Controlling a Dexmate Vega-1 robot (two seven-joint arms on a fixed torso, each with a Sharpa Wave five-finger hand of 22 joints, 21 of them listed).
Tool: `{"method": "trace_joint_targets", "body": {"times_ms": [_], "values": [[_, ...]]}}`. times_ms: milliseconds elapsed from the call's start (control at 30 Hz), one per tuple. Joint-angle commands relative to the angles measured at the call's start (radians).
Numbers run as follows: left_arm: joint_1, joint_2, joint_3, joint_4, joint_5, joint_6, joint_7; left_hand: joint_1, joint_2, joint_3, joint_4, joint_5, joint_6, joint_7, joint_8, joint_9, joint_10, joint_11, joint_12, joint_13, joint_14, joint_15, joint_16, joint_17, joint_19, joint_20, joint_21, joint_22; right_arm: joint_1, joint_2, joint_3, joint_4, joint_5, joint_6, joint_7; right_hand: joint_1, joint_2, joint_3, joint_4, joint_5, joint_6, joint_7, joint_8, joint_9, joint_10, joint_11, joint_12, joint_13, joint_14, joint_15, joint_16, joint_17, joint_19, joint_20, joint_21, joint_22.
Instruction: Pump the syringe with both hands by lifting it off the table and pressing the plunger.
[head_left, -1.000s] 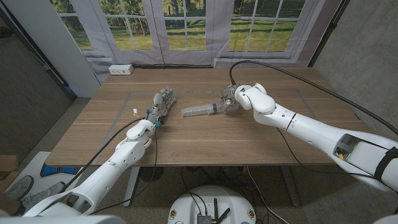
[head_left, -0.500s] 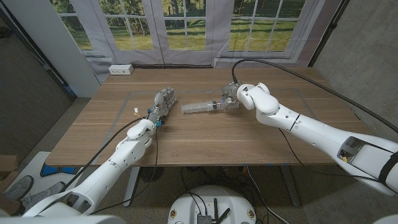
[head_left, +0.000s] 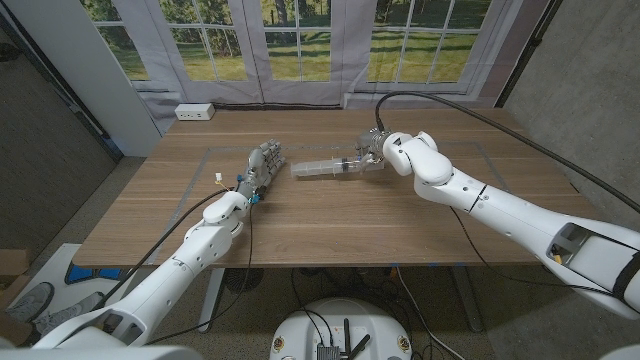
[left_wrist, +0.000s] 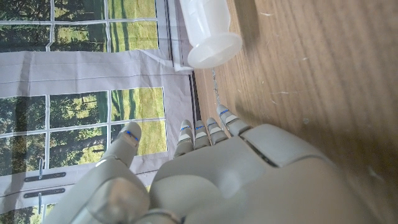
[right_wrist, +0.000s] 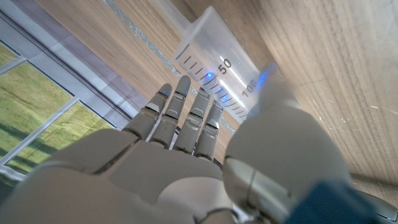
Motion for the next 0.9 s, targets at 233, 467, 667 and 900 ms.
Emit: {"method": "trace_joint_targets", "body": {"times_ms": [233, 467, 667, 900], "values": [[-0.019, 0.031, 0.015, -0.020, 0.014, 0.031, -0.028, -0.004, 0.070, 0.003, -0.005, 0.001, 0.007, -0.005, 0.003, 0.003, 0.007, 0.004, 0.001, 0.003, 0.002, 0.001, 0.002, 0.002, 0.010, 0.002, 0.007, 0.004, -0.029, -0.019, 0.044, -0.052, -0.036, -0.030, -0.020, 0.140, 0.144, 0.009, -0.014, 0.011, 0.109, -0.094, -0.019, -0.001, 0.088, -0.078, -0.015, -0.003, 0.102, -0.176, 0.039, 0.013, 0.031, -0.020, 0.005, 0.002], [-0.018, 0.033, 0.017, -0.025, 0.013, 0.040, -0.029, -0.003, 0.071, 0.002, -0.006, 0.001, 0.006, -0.005, 0.003, 0.003, 0.007, 0.003, 0.001, 0.003, 0.002, 0.001, 0.002, 0.002, 0.010, 0.004, 0.007, 0.004, -0.033, -0.019, 0.053, -0.052, -0.050, -0.036, -0.026, 0.162, 0.152, 0.011, -0.016, 0.013, 0.112, -0.091, -0.027, 0.000, 0.077, -0.076, -0.026, -0.005, 0.162, -0.184, 0.060, 0.020, 0.045, -0.030, 0.006, 0.002], [-0.015, 0.043, 0.017, -0.044, 0.012, 0.056, -0.024, -0.002, 0.072, 0.001, -0.007, 0.001, 0.006, -0.005, 0.003, 0.003, 0.007, 0.001, 0.001, 0.003, 0.002, 0.002, 0.002, 0.002, 0.010, 0.004, 0.007, 0.004, -0.035, -0.019, 0.060, -0.049, -0.060, -0.042, -0.029, 0.184, 0.157, 0.012, -0.017, 0.014, 0.119, -0.088, -0.033, 0.000, 0.078, -0.075, -0.030, -0.004, 0.211, -0.186, 0.071, 0.021, 0.061, -0.045, 0.008, 0.002], [-0.018, 0.056, 0.019, -0.082, 0.005, 0.093, -0.016, 0.000, 0.068, 0.000, -0.012, 0.000, 0.006, -0.005, 0.002, 0.003, 0.004, 0.007, 0.000, 0.003, 0.005, 0.003, 0.003, 0.001, 0.013, 0.004, 0.008, 0.004, -0.036, -0.017, 0.070, -0.040, -0.065, -0.050, -0.046, 0.217, 0.158, 0.012, -0.021, 0.014, 0.130, -0.085, -0.040, 0.002, 0.087, -0.071, -0.031, -0.001, 0.263, -0.193, 0.073, 0.015, 0.077, -0.066, 0.008, 0.003]]}}
